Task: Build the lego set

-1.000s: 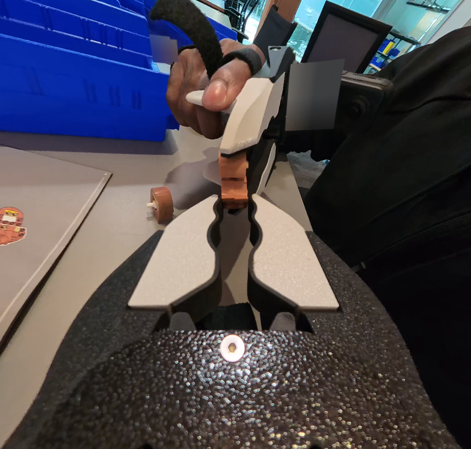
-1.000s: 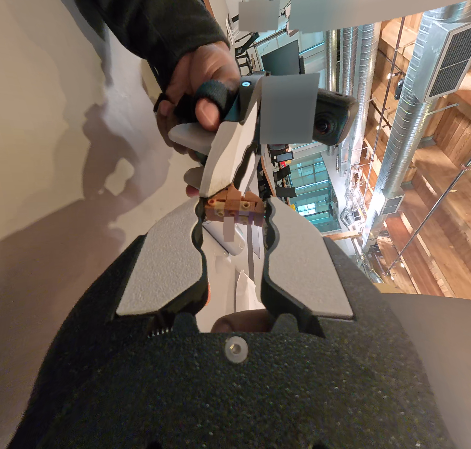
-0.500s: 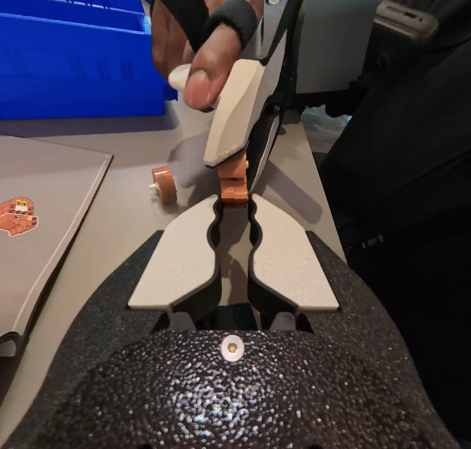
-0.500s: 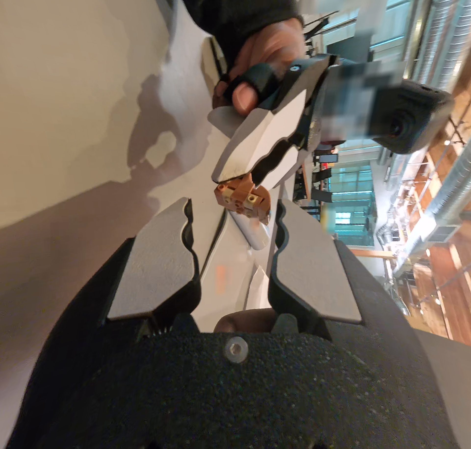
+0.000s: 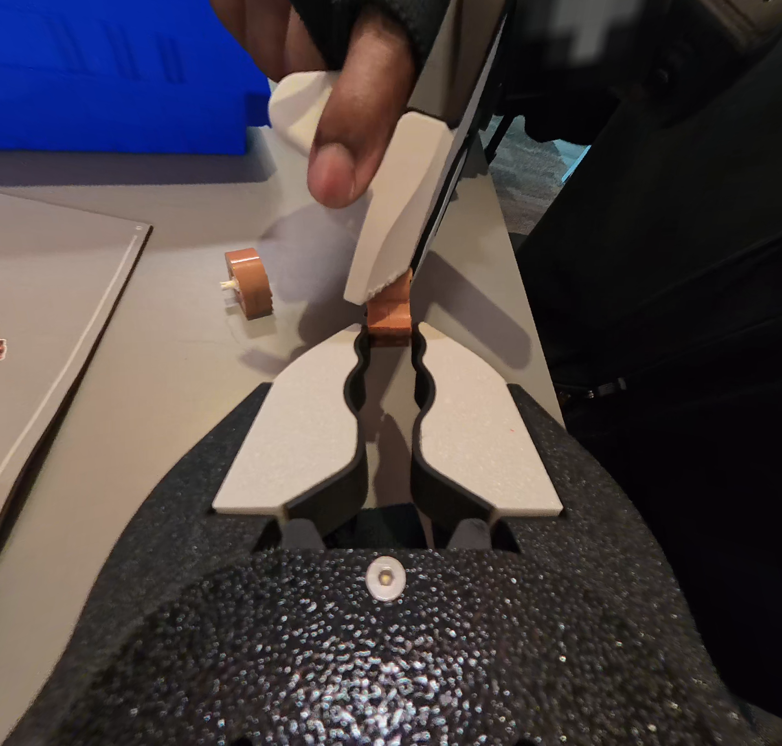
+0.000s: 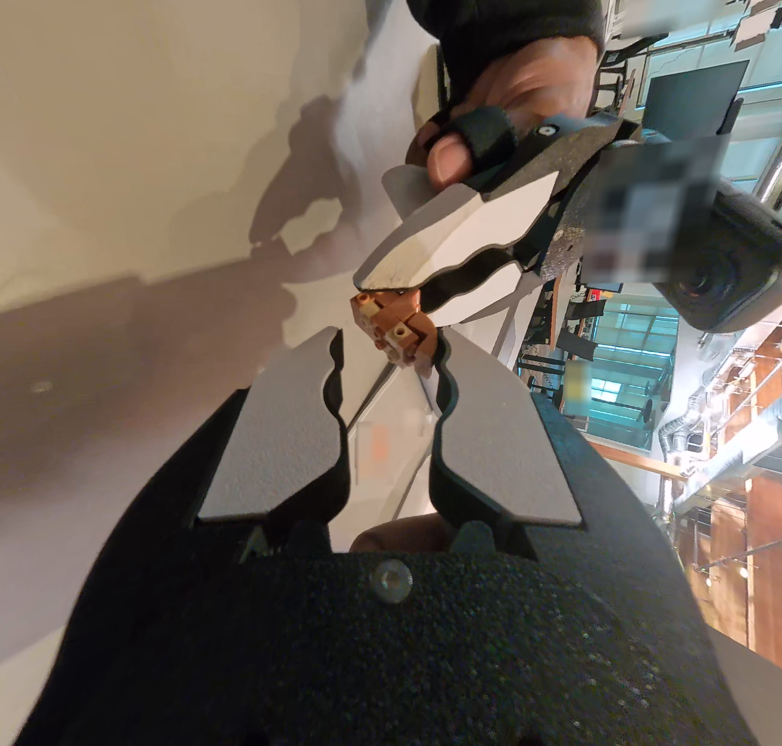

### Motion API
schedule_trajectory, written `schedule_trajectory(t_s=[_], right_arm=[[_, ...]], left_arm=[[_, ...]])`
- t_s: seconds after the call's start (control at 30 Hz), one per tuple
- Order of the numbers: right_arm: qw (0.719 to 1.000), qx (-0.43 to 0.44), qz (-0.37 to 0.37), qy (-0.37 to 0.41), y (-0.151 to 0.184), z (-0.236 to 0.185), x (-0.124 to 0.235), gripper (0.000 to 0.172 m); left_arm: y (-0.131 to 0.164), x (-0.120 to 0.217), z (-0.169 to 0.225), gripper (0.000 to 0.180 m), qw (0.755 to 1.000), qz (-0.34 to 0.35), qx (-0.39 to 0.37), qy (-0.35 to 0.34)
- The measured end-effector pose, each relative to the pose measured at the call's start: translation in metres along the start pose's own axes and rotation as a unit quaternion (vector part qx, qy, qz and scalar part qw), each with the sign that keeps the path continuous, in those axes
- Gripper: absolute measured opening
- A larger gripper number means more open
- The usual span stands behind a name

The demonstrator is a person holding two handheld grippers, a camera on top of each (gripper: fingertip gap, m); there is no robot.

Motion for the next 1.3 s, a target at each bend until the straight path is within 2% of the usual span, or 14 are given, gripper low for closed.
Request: schedule_trajectory(t_s=[0.43, 0.97, 1.3], right_arm=[[0.998, -0.012, 0.022, 0.064, -0.002, 0.018, 0.005, 0.045], [0.996, -0.028, 0.039, 0.078, -0.004, 0.025, 0.007, 0.041], [0.995, -0.029, 0.038, 0.09, -0.004, 0.029, 0.006, 0.049]], left_arm=[[-0.017, 0.009, 0.003, 0.018, 0.996, 0.083, 0.019, 0.034], [-0.022, 0.009, 0.005, 0.018, 0.992, 0.112, 0.023, 0.05], [-0.026, 0.012, 0.005, 0.018, 0.989, 0.134, 0.032, 0.054]])
Point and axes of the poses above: each gripper's, where its closed fingertips meet, x back along the fingers, y out of its underside, z = x × y across the jaws, the point moved 2 cm from there along x, back along the fingers, and after that the axes turned 11 degrees about z, right-handed, at the moved point
